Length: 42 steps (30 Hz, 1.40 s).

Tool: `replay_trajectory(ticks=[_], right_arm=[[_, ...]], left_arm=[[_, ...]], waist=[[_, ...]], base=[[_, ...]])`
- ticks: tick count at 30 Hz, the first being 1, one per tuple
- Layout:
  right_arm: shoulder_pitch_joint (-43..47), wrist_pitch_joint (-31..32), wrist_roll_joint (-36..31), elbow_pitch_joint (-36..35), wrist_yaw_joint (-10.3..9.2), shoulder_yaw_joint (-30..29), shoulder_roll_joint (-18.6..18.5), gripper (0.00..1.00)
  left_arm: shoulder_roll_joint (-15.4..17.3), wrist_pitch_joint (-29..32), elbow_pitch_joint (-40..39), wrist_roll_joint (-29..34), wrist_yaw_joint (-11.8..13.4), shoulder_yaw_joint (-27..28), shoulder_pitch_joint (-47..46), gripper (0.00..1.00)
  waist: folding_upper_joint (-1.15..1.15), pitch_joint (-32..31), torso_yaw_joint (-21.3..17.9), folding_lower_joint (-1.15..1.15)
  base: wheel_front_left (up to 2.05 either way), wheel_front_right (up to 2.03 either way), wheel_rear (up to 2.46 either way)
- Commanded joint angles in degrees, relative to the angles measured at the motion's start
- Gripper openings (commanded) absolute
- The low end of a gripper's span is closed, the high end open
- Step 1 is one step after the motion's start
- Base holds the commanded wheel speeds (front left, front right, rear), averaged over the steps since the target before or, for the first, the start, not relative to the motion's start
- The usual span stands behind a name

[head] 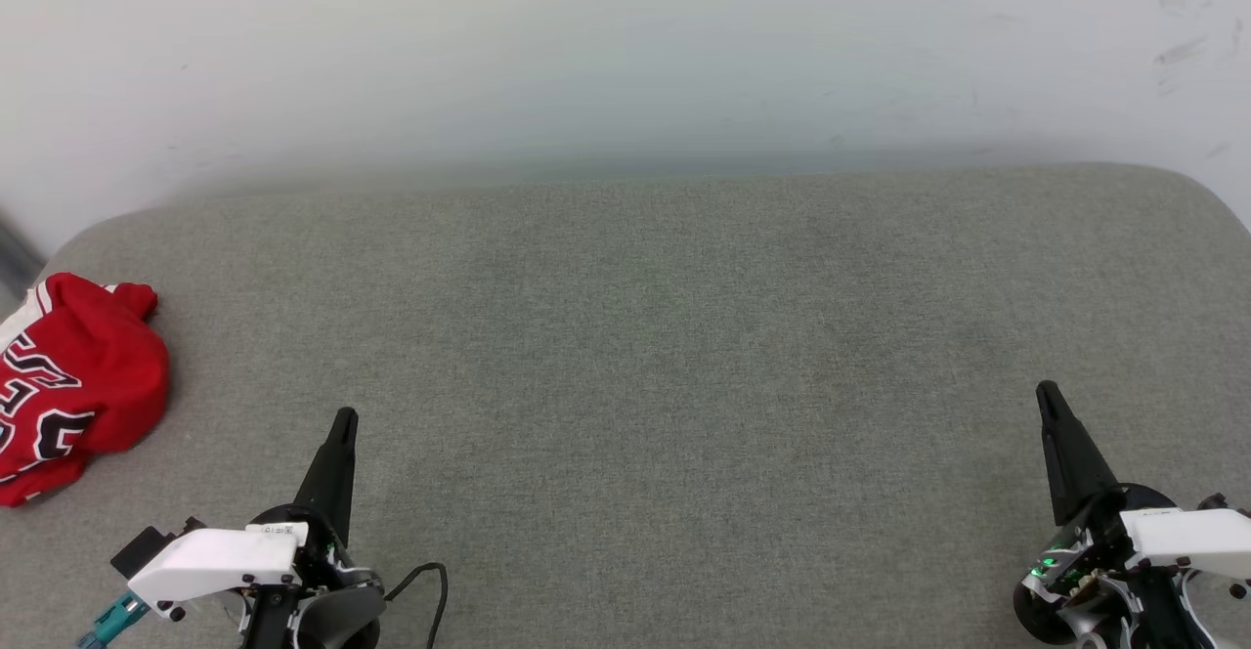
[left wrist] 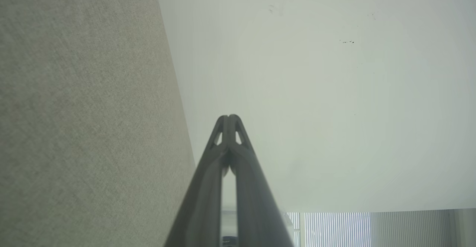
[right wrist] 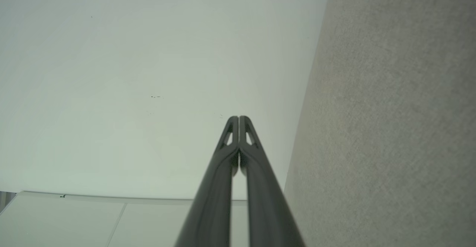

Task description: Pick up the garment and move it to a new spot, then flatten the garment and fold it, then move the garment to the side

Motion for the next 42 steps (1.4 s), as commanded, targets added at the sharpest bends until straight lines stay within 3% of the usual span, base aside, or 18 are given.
replay_trajectory(ticks=[1, 42], right_arm=[[-0.7, 0.0, -0.3, 0.0, -0.02, 0.0, 0.2, 0.0], [-0.7, 0.0, -0.2, 0.0, -0.02, 0.0, 0.2, 0.0]], left_arm=[[0.0, 0.1, 0.0, 0.1, -0.1, 0.1, -0.4, 0.0], [0.0, 0.1, 0.0, 0.1, -0.1, 0.1, -0.4, 0.0]], waist=[[0.0, 0.0, 0.0, 0.0], [0.0, 0.0, 0.0, 0.0]], base=[[0.0, 0.0, 0.0], [0.0, 0.0, 0.0]])
